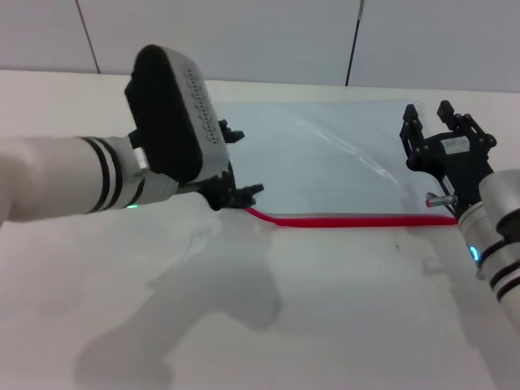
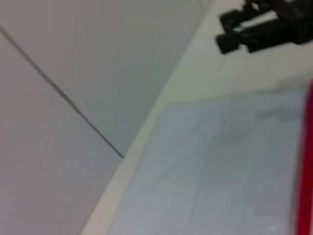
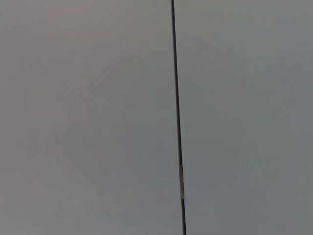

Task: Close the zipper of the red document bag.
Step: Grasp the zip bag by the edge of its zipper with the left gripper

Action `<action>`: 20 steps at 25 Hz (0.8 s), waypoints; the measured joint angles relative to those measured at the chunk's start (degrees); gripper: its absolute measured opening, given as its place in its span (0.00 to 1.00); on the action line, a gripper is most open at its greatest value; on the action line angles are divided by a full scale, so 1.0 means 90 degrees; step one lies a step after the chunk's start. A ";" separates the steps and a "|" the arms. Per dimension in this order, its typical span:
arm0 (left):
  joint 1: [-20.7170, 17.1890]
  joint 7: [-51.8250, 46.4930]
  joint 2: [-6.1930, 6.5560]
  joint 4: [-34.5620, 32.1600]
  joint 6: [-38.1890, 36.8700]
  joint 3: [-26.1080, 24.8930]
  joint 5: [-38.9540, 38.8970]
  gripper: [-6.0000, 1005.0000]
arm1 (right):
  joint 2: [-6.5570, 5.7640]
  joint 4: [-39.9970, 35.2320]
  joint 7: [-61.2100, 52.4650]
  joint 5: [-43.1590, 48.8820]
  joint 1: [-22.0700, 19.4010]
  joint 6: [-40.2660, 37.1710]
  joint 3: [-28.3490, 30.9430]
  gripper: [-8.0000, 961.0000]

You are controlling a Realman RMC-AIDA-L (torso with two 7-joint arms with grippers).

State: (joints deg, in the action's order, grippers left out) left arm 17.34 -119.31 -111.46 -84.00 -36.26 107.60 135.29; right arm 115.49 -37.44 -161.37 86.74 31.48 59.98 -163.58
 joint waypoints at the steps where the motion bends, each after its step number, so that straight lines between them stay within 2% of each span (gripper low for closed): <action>1: 0.0058 -0.0008 -0.0038 -0.0079 -0.0341 -0.0108 0.0196 0.76 | 0.0000 0.0000 0.0000 0.0000 0.0019 -0.0070 0.0032 0.51; 3: 0.0166 -0.0015 -0.0160 -0.0175 -0.0888 -0.0293 0.0606 0.76 | -0.0001 0.0000 0.0000 0.0000 0.0040 -0.0151 0.0062 0.51; 7: 0.0340 -0.0091 -0.0496 -0.0233 -0.1665 -0.0448 0.1724 0.75 | 0.0000 0.0005 0.0000 0.0000 0.0041 -0.0186 0.0069 0.51; 11: 0.0565 -0.0342 -0.0521 -0.0237 -0.2068 -0.0305 0.2324 0.75 | 0.0000 0.0015 0.0000 0.0000 0.0055 -0.0192 0.0070 0.51; 14: 0.0748 -0.0393 -0.0516 -0.0213 -0.2350 -0.0286 0.2424 0.75 | 0.0002 0.0048 0.0000 0.0001 0.0068 -0.0204 0.0070 0.51; 20: 0.0942 -0.0399 -0.0527 0.0023 -0.2399 -0.0287 0.2661 0.74 | 0.0010 0.0065 0.0000 0.0001 0.0124 -0.0321 0.0076 0.51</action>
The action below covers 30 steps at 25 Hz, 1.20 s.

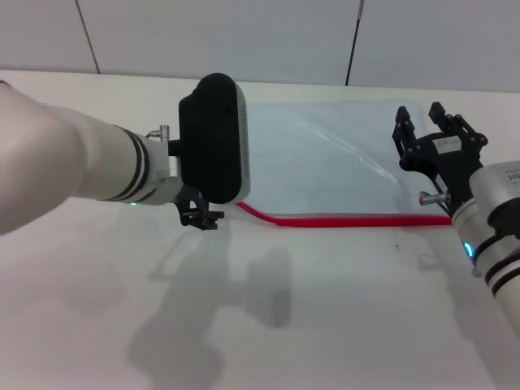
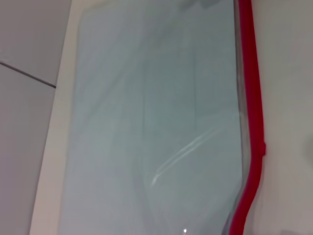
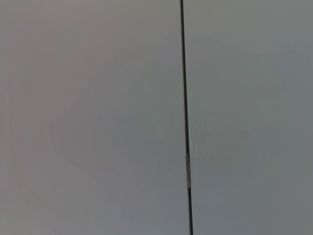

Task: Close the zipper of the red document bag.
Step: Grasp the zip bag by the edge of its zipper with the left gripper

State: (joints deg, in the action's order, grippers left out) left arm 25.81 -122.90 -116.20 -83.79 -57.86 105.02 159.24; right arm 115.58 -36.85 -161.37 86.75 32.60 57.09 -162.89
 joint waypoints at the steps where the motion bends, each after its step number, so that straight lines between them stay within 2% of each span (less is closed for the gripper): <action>1: 0.0054 0.0008 -0.0001 0.0082 0.0014 0.0000 0.0005 0.74 | 0.0000 0.0000 0.0000 0.0000 0.0003 -0.0011 0.0002 0.51; 7: 0.0503 -0.0014 -0.0015 0.0750 0.0145 -0.0007 0.0017 0.73 | 0.0000 0.0003 0.0000 0.0000 0.0037 -0.0026 0.0004 0.51; 18: 0.0829 0.0023 -0.0025 0.1536 0.0981 0.0141 -0.0005 0.72 | 0.0009 -0.0012 0.0000 0.0000 0.0081 -0.0026 0.0004 0.51; 25: 0.1021 -0.0016 -0.0029 0.1921 0.1108 0.0156 -0.0051 0.72 | 0.0008 -0.0030 0.0000 0.0000 0.0083 -0.0025 0.0004 0.51; 30: 0.1036 -0.0025 -0.0029 0.2066 0.1406 0.0156 -0.0055 0.61 | 0.0001 -0.0040 0.0000 0.0000 0.0088 -0.0025 0.0004 0.51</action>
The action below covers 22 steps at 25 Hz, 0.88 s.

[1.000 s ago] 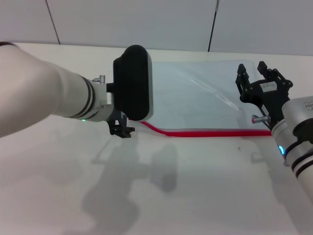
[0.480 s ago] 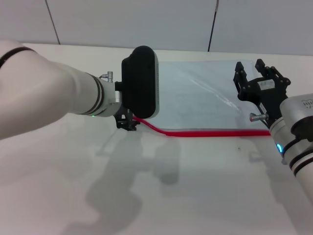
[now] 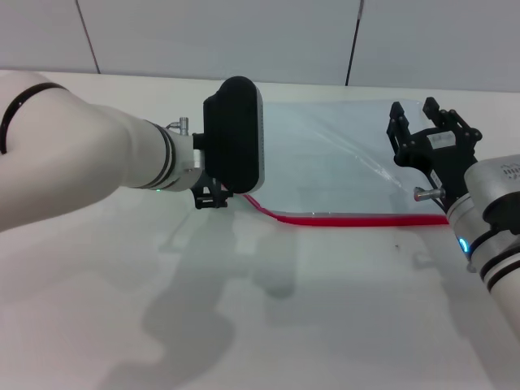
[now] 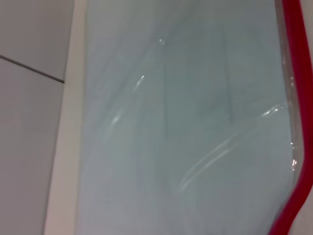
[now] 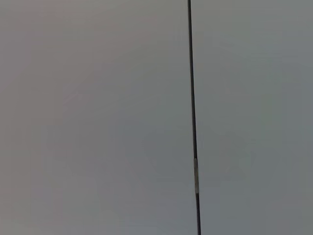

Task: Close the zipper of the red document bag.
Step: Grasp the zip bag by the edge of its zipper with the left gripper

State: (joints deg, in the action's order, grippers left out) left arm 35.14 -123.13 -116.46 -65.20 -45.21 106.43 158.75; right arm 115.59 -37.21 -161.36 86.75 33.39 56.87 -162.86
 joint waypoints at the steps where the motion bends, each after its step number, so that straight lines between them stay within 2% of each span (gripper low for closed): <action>1: 0.0008 -0.0006 0.0000 0.0026 0.0042 0.0000 -0.0002 0.61 | 0.0000 -0.0004 0.0000 0.0000 0.0001 0.0000 0.0000 0.51; 20: 0.0154 -0.0052 -0.0011 0.0460 0.0500 0.0189 -0.0444 0.61 | 0.0008 0.0011 0.0000 0.0000 0.0050 -0.0007 0.0000 0.51; 22: 0.0157 -0.0063 -0.0014 0.0511 0.0576 0.0189 -0.0444 0.59 | 0.0009 0.0011 0.0000 0.0000 0.0050 -0.0008 0.0000 0.51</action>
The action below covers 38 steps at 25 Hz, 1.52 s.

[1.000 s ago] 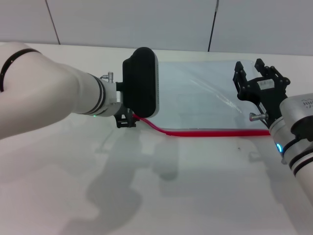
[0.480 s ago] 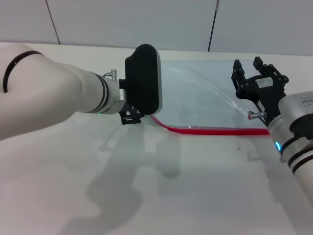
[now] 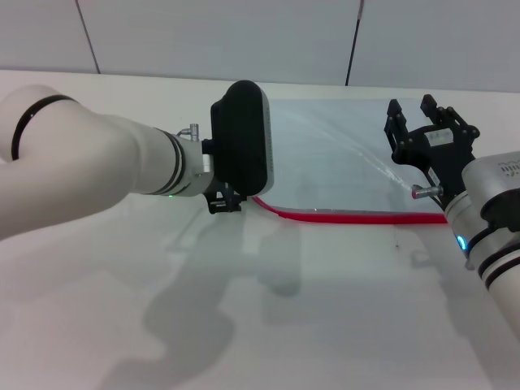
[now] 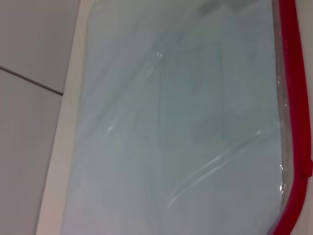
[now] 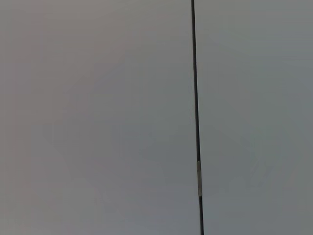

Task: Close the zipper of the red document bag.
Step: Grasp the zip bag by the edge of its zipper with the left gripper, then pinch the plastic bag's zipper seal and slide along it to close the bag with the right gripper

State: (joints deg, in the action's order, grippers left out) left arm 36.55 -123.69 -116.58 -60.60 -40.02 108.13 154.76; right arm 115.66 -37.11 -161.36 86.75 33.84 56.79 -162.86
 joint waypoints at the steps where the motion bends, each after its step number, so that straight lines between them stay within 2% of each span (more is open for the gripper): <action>1: 0.0000 -0.0006 0.0000 0.0025 0.0019 0.0000 0.0000 0.58 | 0.0000 -0.0001 0.0000 0.0000 0.0000 -0.0001 0.0000 0.51; 8: -0.0009 -0.0011 0.0001 0.0067 0.0157 -0.0013 0.0000 0.50 | 0.0011 -0.0009 0.0000 0.0000 0.0000 -0.0011 0.0000 0.51; 13: -0.0037 -0.0030 0.0004 0.0129 0.0441 -0.0005 0.0002 0.27 | 0.0010 -0.0018 0.0000 0.0000 0.0000 -0.0012 0.0000 0.51; 20: -0.0051 -0.0230 0.0005 0.0143 0.0621 -0.0012 0.0002 0.19 | -0.0009 -0.0094 0.0000 0.0010 0.0005 -0.0012 -0.0030 0.51; 23: -0.0065 -0.0386 0.0009 0.0129 0.0668 -0.0022 0.0015 0.16 | -0.0073 -0.0276 0.0000 0.0047 0.0005 -0.0012 -0.0044 0.51; 25: -0.0092 -0.0507 0.0018 0.0105 0.0715 -0.0053 0.0024 0.14 | -0.0209 -0.0528 0.0000 0.0050 -0.0002 -0.0020 -0.0053 0.51; 26: -0.0111 -0.0537 0.0020 0.0080 0.0719 -0.0071 0.0024 0.12 | -0.0338 -0.0738 0.0000 0.0059 -0.0016 -0.0048 -0.0059 0.51; 28: -0.0154 -0.0589 0.0027 -0.0002 0.0719 -0.0091 0.0024 0.09 | -0.0673 -0.1230 0.0000 0.0075 -0.0039 -0.0136 -0.0068 0.51; 31: -0.0301 -0.0673 0.0040 -0.0246 0.0709 -0.0102 0.0059 0.07 | -0.1269 -0.2066 0.0000 0.0146 -0.0044 -0.0366 -0.0123 0.51; 32: -0.0359 -0.0681 0.0042 -0.0338 0.0709 -0.0105 0.0064 0.07 | -0.1436 -0.2274 0.0000 0.0237 -0.0041 -0.0473 -0.0127 0.51; 34: -0.0483 -0.0688 0.0049 -0.0572 0.0709 -0.0123 0.0068 0.06 | -0.1688 -0.2575 0.0000 0.0443 -0.0024 -0.0719 -0.0100 0.51; 37: -0.0642 -0.0686 0.0056 -0.0882 0.0696 -0.0158 0.0069 0.06 | -0.1882 -0.2797 0.0000 0.0785 0.0011 -0.1151 0.0057 0.51; 38: -0.0869 -0.0665 0.0061 -0.1345 0.0681 -0.0171 0.0070 0.06 | -0.1914 -0.2835 0.0000 0.0902 0.0014 -0.1279 0.0132 0.51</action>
State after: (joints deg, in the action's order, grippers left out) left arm 28.72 -129.67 -116.03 -72.70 -33.89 106.59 155.39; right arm 98.43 -62.63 -161.36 94.87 33.96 45.28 -161.68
